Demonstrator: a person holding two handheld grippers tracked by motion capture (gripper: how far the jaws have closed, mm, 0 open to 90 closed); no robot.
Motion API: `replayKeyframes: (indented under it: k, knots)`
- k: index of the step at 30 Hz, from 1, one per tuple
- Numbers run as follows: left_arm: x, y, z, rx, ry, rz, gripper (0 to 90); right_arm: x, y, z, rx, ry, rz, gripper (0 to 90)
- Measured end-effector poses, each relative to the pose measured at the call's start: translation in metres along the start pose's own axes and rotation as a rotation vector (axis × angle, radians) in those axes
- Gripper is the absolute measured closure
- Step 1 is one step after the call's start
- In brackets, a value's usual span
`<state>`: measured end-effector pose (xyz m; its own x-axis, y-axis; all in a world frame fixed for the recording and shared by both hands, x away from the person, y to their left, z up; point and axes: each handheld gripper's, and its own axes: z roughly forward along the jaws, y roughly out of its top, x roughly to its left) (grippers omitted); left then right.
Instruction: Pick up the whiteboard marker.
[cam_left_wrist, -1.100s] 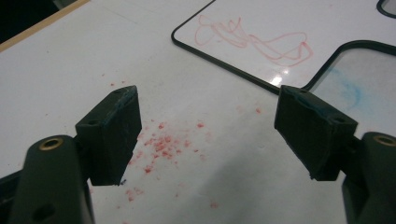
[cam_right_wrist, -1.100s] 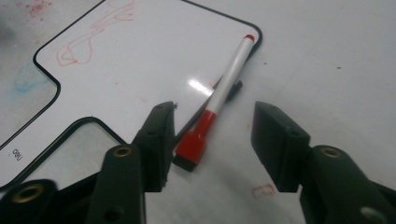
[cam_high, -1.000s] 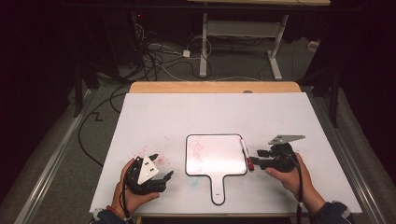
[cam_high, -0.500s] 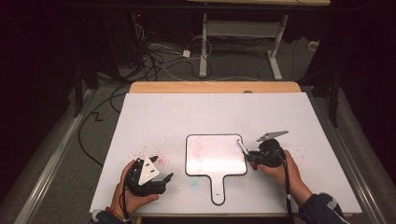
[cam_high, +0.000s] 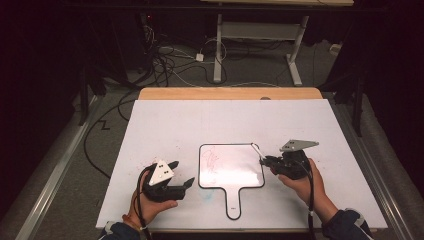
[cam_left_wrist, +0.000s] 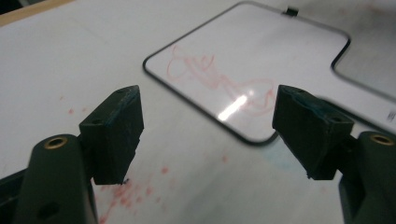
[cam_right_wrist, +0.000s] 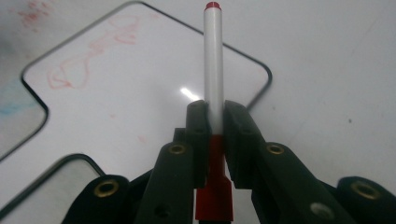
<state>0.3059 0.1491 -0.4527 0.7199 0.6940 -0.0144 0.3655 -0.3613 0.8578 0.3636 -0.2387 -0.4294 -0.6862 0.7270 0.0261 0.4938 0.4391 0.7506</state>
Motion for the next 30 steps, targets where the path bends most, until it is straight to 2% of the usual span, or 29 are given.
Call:
replayKeyframes:
  k: [1,3,4,5,6,7,10,11,13,14,15,16,17,20,21,22,25,30]
  knots:
    - [0.0,0.0,0.0,0.0,0.0,0.0,24.3,0.004,0.002,-0.003,-0.028,0.011,-0.012,81.9]
    - [-0.005,0.016,0.01,-0.046,-0.046,-0.016,24.5,0.012,0.005,-0.006,-0.064,0.012,-0.036,81.9]
    - [-0.005,0.016,0.01,-0.046,-0.046,-0.016,25.1,0.016,0.006,-0.008,-0.093,0.031,-0.048,81.9]
    - [-0.008,0.022,0.014,-0.058,-0.061,-0.017,25.1,0.016,0.006,-0.008,-0.093,0.031,-0.048,81.9]
    - [-0.013,0.033,0.022,-0.084,-0.101,-0.021,25.3,0.024,0.009,-0.011,-0.119,0.027,-0.08,81.9]
    - [-0.016,0.039,0.026,-0.095,-0.12,-0.026,25.4,0.028,0.01,-0.012,-0.147,0.045,-0.09,81.9]
    - [-0.021,0.051,0.034,-0.113,-0.138,-0.038,25.4,0.035,0.012,-0.013,-0.165,0.044,-0.109,81.9]
    - [-0.023,0.056,0.038,-0.12,-0.147,-0.048,26.0,0.04,0.013,-0.014,-0.201,0.074,-0.123,81.9]
    - [-0.025,0.065,0.045,-0.142,-0.187,-0.066,29.4,0.044,0.013,-0.014,-0.223,0.079,-0.143,82.0]
    - [-0.032,0.072,0.052,-0.176,-0.229,-0.116,29.7,0.046,0.014,-0.014,-0.234,0.088,-0.141,81.9]
    - [-0.032,0.076,0.054,-0.168,-0.241,-0.099,31.6,0.047,0.014,-0.014,-0.241,0.097,-0.146,82.0]
    - [-0.032,0.076,0.054,-0.168,-0.241,-0.099,33.5,0.049,0.014,-0.013,-0.239,0.104,-0.153,81.9]
    - [-0.035,0.081,0.061,-0.179,-0.266,-0.099,34.1,0.051,0.014,-0.012,-0.246,0.113,-0.154,81.9]
    - [-0.038,0.086,0.068,-0.192,-0.313,-0.148,40.0,0.056,0.015,-0.011,-0.262,0.129,-0.166,82.0]
    - [-0.038,0.086,0.068,-0.192,-0.313,-0.148,40.6,0.056,0.015,-0.011,-0.262,0.129,-0.166,82.0]
    - [-0.04,0.087,0.07,-0.207,-0.333,-0.172,43.6,0.058,0.016,-0.01,-0.272,0.135,-0.169,81.9]
    - [-0.043,0.089,0.071,-0.232,-0.338,-0.187,52.5,0.061,0.017,-0.008,-0.295,0.135,-0.157,82.0]
    - [-0.044,0.088,0.068,-0.262,-0.334,-0.202,73.1,0.064,0.017,-0.005,-0.307,0.121,-0.151,81.9]
